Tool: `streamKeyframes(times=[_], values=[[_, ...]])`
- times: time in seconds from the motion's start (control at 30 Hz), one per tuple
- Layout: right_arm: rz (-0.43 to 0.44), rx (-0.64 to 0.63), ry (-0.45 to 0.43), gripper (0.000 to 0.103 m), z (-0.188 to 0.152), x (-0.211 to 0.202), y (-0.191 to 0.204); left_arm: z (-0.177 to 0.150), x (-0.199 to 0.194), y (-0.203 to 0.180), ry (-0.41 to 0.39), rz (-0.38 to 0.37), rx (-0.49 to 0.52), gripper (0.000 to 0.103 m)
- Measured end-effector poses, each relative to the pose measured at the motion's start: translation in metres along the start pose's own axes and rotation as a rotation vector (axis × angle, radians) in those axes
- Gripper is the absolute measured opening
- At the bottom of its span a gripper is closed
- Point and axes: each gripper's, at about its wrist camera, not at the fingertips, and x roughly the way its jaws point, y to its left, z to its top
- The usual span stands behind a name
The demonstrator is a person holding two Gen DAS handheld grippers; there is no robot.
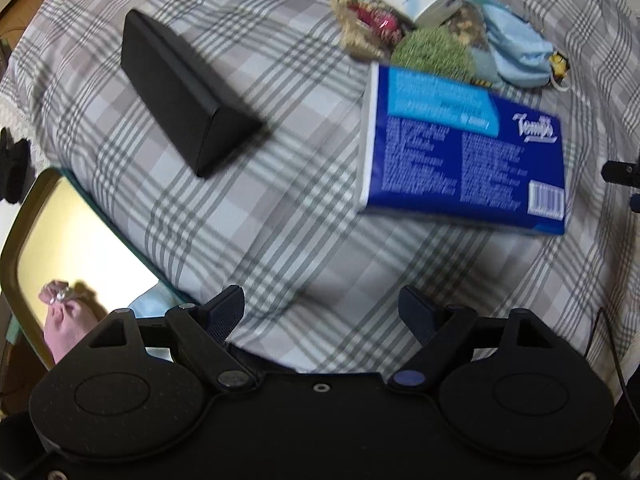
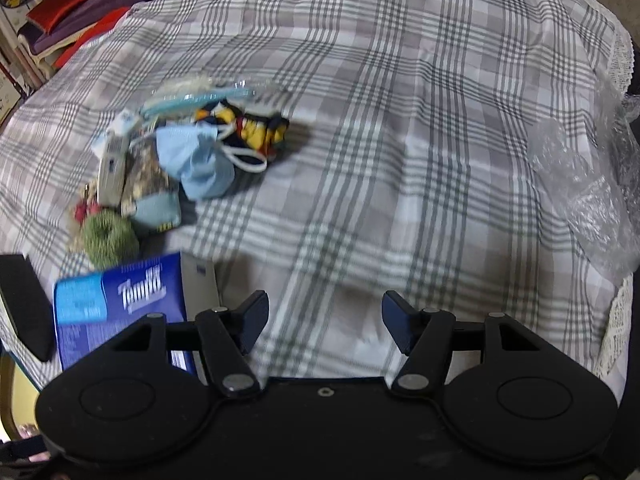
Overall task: Organize soft objects
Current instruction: 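Grasp the cartoon-print socks with the right tool while the left tool approaches the green ball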
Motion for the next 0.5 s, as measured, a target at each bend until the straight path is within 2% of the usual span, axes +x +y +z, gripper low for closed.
streamKeyframes(times=[0.33,0.5], values=[[0.014,0.073,-0.064,0.062,0.060,0.008,0.015,0.039,-0.013,-0.008,-0.063,0.003,0.021,0.081],[0.018,0.089,-0.102,0.077,0.093,0.018,0.034,0.059,-0.013,-0.004,-0.086,0.021,0.001,0.081]])
